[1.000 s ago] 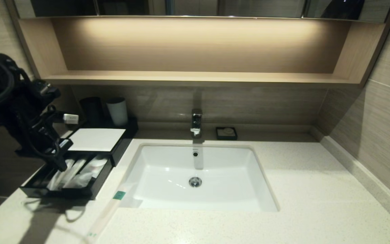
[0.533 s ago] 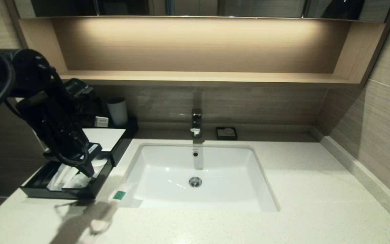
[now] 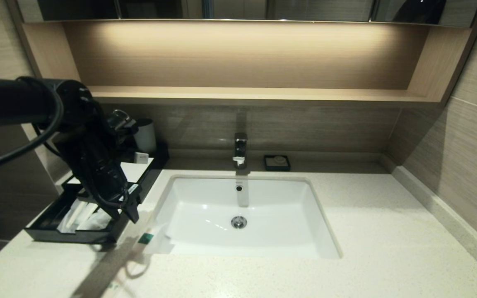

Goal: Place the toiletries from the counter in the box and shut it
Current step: Pick up the bathroom toiletry

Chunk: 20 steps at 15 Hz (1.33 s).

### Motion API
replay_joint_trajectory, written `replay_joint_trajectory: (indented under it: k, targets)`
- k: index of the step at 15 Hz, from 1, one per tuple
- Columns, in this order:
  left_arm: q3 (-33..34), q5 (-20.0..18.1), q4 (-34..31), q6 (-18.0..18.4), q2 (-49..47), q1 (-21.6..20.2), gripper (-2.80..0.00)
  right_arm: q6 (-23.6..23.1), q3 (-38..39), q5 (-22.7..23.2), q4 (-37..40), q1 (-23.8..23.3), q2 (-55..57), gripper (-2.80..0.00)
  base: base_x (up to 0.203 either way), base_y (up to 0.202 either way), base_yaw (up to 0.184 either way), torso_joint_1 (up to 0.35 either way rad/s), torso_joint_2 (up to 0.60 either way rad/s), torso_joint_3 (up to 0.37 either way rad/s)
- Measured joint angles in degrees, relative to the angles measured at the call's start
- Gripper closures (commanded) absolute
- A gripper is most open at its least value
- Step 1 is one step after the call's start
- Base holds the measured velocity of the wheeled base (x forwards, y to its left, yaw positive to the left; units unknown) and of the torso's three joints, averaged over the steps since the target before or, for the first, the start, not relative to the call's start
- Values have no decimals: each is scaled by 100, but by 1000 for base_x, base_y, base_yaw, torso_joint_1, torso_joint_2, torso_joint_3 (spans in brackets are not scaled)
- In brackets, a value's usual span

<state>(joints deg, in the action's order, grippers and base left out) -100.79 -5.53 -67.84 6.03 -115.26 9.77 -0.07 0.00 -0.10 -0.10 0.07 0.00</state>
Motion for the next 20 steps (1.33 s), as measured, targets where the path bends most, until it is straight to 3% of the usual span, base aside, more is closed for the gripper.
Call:
replay_joint_trajectory:
  k: [6,10,18,20]
  targets:
    - [749,0,809,-113,-12,266,-280,-1,0,0,-1,0,0,0,0,0,0,0,0,0]
    - [1042,6,1013,-129,95,577,-280,2,0,2,0,0,0,0,0,0,0,0,0,0]
    - [1139,227,1138,-146,12,660,-280,0,0,0,-1,0,0,0,0,0,0,0,0,0]
    - [1139,226,1210,-323,-84,657,-280,1,0,2,0,0,0,0,0,0,0,0,0,0]
